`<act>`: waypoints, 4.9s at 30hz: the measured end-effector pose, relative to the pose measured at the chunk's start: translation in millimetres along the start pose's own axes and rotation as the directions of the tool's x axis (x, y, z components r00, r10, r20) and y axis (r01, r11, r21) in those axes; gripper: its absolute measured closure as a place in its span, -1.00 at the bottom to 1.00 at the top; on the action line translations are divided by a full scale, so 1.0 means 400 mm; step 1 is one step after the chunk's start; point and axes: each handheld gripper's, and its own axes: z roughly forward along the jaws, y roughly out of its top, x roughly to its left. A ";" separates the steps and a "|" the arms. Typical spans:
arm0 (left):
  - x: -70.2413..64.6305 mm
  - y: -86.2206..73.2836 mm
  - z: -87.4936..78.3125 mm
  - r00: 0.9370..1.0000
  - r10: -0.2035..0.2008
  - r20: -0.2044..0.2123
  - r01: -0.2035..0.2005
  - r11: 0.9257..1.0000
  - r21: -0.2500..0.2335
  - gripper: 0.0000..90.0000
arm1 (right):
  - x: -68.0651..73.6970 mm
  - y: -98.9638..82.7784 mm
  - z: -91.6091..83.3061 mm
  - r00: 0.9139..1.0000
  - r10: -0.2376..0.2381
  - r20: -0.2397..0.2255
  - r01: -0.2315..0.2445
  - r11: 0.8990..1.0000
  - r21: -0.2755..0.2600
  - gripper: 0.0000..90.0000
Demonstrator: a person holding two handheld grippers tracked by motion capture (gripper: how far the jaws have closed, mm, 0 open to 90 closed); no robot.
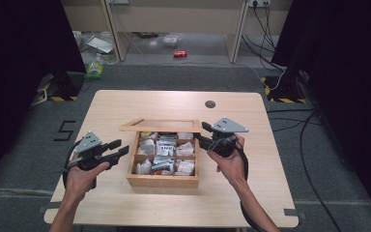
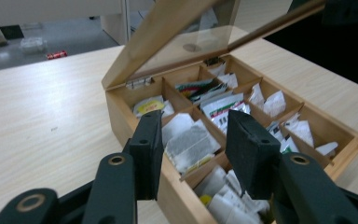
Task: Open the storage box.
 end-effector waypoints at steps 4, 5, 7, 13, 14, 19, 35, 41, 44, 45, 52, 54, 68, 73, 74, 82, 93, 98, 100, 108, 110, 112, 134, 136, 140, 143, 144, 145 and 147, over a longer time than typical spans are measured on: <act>0.012 -0.018 -0.005 1.000 0.004 -0.013 -0.004 1.000 0.018 0.22 | -0.006 0.009 0.006 1.000 0.008 0.002 -0.008 1.000 -0.007 0.19; 0.015 -0.024 -0.006 1.000 0.004 -0.020 -0.004 1.000 0.024 0.21 | -0.008 0.012 0.008 1.000 0.013 0.001 -0.013 1.000 -0.007 0.18; 0.031 -0.047 -0.007 0.999 0.008 -0.052 -0.006 0.999 0.046 0.17 | -0.012 0.022 0.016 1.000 0.019 0.006 -0.019 1.000 -0.012 0.18; 0.070 -0.101 -0.003 0.993 -0.008 -0.117 0.019 0.996 0.087 0.02 | -0.020 0.039 0.026 1.000 0.021 0.019 -0.020 1.000 -0.019 0.17; 0.077 -0.112 0.000 0.992 -0.011 -0.125 0.023 0.995 0.100 0.02 | -0.021 0.042 0.027 1.000 0.019 0.022 -0.019 1.000 -0.019 0.17; 0.104 -0.150 0.011 0.983 -0.004 -0.183 0.032 0.988 0.152 -0.32 | -0.033 0.058 0.037 0.999 0.027 0.026 -0.026 0.999 -0.026 0.16; 0.145 -0.263 0.063 0.972 0.035 -0.231 0.034 0.957 0.289 -0.52 | -0.053 0.082 0.058 0.997 0.059 0.039 -0.058 0.997 -0.044 0.15; 0.147 -0.273 0.070 0.974 0.014 -0.228 0.053 0.957 0.284 -0.64 | -0.055 0.087 0.062 0.997 0.057 0.045 -0.055 0.998 -0.042 0.15; 0.151 -0.276 0.070 0.972 0.018 -0.233 0.048 0.960 0.275 -0.67 | -0.056 0.088 0.064 0.997 0.060 0.049 -0.058 0.997 -0.041 0.15; 0.151 -0.275 0.069 0.971 0.026 -0.236 0.041 0.960 0.276 -0.67 | -0.057 0.088 0.065 0.997 0.061 0.049 -0.059 0.997 -0.042 0.15; 0.149 -0.277 0.070 0.974 -0.003 -0.225 0.067 0.958 0.278 -0.68 | -0.063 0.094 0.075 0.996 0.067 0.062 -0.064 0.997 -0.044 0.15; 0.149 -0.277 0.070 0.974 -0.002 -0.225 0.066 0.958 0.279 -0.68 | -0.065 0.096 0.078 0.995 0.069 0.066 -0.066 0.997 -0.047 0.15; 0.150 -0.277 0.070 0.974 -0.001 -0.225 0.065 0.958 0.279 -0.68 | -0.083 0.087 0.111 0.990 0.109 0.089 -0.105 0.993 -0.047 0.14; 0.149 -0.277 0.070 0.974 -0.001 -0.225 0.065 0.958 0.279 -0.68 | -0.087 0.085 0.120 0.989 0.115 0.096 -0.111 0.993 -0.047 0.14; 0.150 -0.277 0.070 0.975 -0.001 -0.224 0.065 0.958 0.280 -0.68 | -0.087 0.085 0.120 0.989 0.115 0.096 -0.111 0.993 -0.047 0.14; 0.150 -0.277 0.070 0.975 -0.001 -0.224 0.065 0.958 0.280 -0.68 | -0.094 0.086 0.135 0.985 0.129 0.113 -0.124 0.991 -0.044 0.14; 0.150 -0.277 0.070 0.974 -0.001 -0.225 0.065 0.958 0.279 -0.68 | -0.107 0.084 0.164 0.979 0.139 0.146 -0.136 0.990 -0.032 0.15; 0.150 -0.277 0.070 0.975 -0.001 -0.224 0.065 0.958 0.279 -0.68 | -0.108 0.078 0.176 0.977 0.142 0.157 -0.141 0.990 -0.020 0.16; 0.150 -0.277 0.070 0.975 -0.001 -0.224 0.065 0.958 0.279 -0.68 | -0.108 0.070 0.182 0.977 0.142 0.160 -0.143 0.990 -0.005 0.16; 0.150 -0.277 0.070 0.974 -0.001 -0.224 0.065 0.958 0.279 -0.68 | -0.116 0.057 0.200 0.974 0.149 0.173 -0.152 0.988 0.005 0.16; 0.150 -0.277 0.070 0.975 -0.001 -0.224 0.065 0.958 0.280 -0.68 | -0.117 0.058 0.202 0.973 0.148 0.177 -0.152 0.988 0.008 0.17; 0.150 -0.277 0.070 0.974 -0.001 -0.225 0.065 0.958 0.279 -0.68 | -0.117 0.057 0.207 0.973 0.145 0.182 -0.150 0.989 0.014 0.17; 0.149 -0.277 0.070 0.974 -0.001 -0.224 0.065 0.958 0.279 -0.68 | -0.127 0.018 0.240 0.964 0.152 0.219 -0.172 0.983 0.072 0.17; 0.150 -0.277 0.070 0.975 0.000 -0.224 0.065 0.958 0.280 -0.68 | -0.129 0.015 0.241 0.962 0.152 0.228 -0.174 0.981 0.082 0.17; 0.150 -0.277 0.070 0.974 0.000 -0.224 0.065 0.958 0.280 -0.68 | -0.126 0.015 0.241 0.963 0.149 0.224 -0.172 0.981 0.086 0.17; 0.149 -0.277 0.070 0.975 -0.001 -0.224 0.065 0.958 0.279 -0.68 | -0.120 0.018 0.240 0.965 0.147 0.219 -0.170 0.982 0.088 0.17; 0.149 -0.277 0.070 0.974 0.000 -0.224 0.065 0.958 0.279 -0.68 | -0.119 0.019 0.239 0.965 0.144 0.219 -0.167 0.982 0.091 0.17; 0.149 -0.277 0.070 0.974 0.000 -0.224 0.065 0.958 0.279 -0.68 | -0.119 0.019 0.239 0.965 0.144 0.219 -0.167 0.982 0.091 0.17; 0.150 -0.277 0.070 0.975 -0.001 -0.224 0.065 0.958 0.280 -0.68 | -0.115 0.018 0.239 0.966 0.143 0.217 -0.166 0.982 0.094 0.17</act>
